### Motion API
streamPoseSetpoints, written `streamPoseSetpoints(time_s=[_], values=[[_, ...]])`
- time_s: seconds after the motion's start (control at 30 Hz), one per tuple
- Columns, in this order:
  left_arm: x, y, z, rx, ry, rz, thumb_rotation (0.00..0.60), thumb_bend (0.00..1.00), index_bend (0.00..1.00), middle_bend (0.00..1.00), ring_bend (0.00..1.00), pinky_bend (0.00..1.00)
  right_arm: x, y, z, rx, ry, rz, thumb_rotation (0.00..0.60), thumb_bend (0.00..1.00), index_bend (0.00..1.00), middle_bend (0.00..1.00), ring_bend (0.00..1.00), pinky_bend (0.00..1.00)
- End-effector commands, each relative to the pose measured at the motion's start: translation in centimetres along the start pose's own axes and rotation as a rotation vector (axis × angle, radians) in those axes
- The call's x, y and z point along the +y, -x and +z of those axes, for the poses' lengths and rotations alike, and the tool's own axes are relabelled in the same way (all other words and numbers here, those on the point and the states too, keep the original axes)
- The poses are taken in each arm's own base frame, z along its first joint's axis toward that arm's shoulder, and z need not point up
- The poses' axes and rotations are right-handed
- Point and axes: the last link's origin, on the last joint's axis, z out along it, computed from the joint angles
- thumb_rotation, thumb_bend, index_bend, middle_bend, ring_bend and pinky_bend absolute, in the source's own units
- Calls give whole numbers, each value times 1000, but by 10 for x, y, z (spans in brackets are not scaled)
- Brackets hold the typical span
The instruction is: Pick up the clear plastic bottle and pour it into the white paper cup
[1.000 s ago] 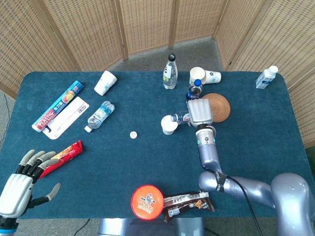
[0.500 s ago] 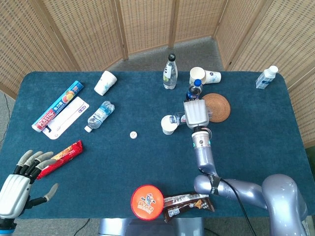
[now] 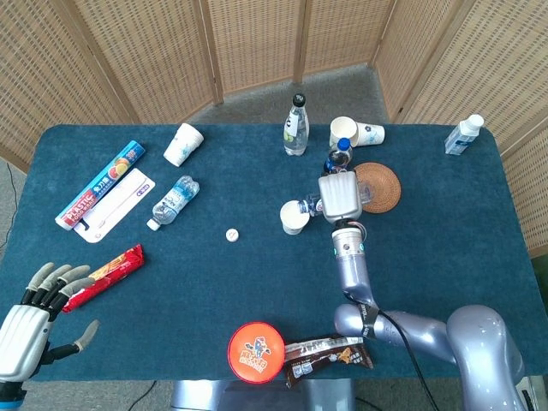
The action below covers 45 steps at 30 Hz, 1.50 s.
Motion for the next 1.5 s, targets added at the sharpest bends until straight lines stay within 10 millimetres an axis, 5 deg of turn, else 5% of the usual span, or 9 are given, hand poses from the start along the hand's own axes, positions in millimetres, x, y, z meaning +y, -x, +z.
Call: streamPoseSetpoints(time_s=[0.03, 1.5], values=[[0, 0, 0, 1, 0, 0, 493, 384, 228, 197, 143, 46, 2, 2, 1, 10, 9, -27, 600, 148, 642, 631, 647, 556], [-4, 1, -2, 3, -5, -6, 491, 383, 226, 196, 143, 46, -6, 11, -6, 92, 16, -203, 600, 139, 645, 631, 654, 555]])
